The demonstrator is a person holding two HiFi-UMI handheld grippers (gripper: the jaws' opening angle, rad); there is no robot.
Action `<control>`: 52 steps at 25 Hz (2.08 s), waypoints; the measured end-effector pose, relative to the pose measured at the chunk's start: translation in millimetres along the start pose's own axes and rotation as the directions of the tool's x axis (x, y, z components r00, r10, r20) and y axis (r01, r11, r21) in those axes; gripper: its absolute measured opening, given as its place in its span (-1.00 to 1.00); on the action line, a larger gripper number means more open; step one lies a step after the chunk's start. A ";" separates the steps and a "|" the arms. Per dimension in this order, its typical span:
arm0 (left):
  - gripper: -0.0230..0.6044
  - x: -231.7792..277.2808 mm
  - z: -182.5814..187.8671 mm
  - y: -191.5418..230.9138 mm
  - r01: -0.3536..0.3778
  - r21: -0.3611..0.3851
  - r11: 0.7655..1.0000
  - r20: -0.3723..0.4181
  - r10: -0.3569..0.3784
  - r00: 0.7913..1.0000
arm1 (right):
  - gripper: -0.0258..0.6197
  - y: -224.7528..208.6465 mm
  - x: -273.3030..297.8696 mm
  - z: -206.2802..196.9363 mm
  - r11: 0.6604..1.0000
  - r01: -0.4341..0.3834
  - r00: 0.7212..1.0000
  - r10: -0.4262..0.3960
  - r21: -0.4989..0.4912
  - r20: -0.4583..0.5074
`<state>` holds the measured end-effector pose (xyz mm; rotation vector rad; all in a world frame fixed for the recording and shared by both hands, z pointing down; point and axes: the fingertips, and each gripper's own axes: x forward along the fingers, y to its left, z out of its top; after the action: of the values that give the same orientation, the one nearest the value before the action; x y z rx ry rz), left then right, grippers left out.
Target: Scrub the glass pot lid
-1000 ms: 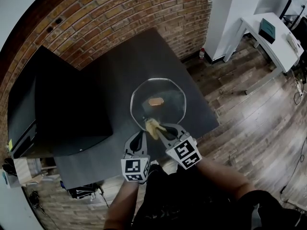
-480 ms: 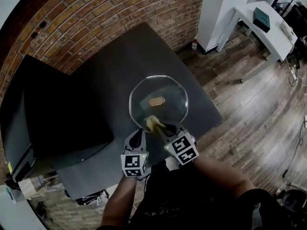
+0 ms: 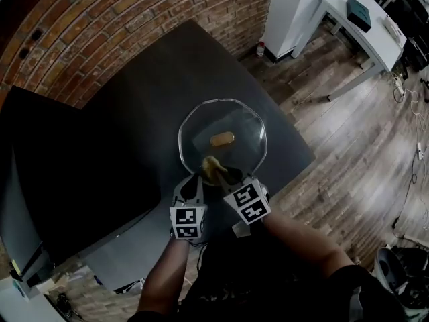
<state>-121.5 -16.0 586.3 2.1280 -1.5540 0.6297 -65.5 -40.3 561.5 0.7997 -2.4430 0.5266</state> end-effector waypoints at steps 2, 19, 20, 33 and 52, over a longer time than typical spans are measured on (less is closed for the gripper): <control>-0.82 5.4 -4.8 5.8 0.000 -0.007 1.000 -0.016 0.000 1.000 | -0.77 0.8 6.9 -1.2 1.000 0.010 1.000 -0.010 0.010 -0.014; -0.82 32.6 -24.7 15.6 0.033 -0.028 0.999 -0.046 -0.034 0.998 | -0.76 -1.0 49.0 -21.5 0.998 0.058 0.984 -0.060 -0.020 -0.168; -0.82 32.7 -25.0 15.6 0.033 -0.032 0.999 -0.047 -0.035 0.998 | -0.76 -1.2 49.1 -22.0 0.998 0.058 0.983 -0.060 -0.018 -0.171; -0.82 30.5 -25.1 14.7 0.005 -0.043 0.999 -0.068 -0.008 0.998 | -0.76 -31.0 22.1 -31.8 0.993 0.109 0.978 -0.101 0.037 -0.181; -0.82 31.0 -25.2 15.7 -0.022 -0.051 0.998 -0.079 0.018 0.997 | -0.76 -109.6 -26.5 -54.3 0.954 0.244 0.957 -0.207 0.173 -0.203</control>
<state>-130.8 -29.3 625.9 2.0279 -1.5342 0.6642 40.8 -84.0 611.2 1.0486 -2.1196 0.7260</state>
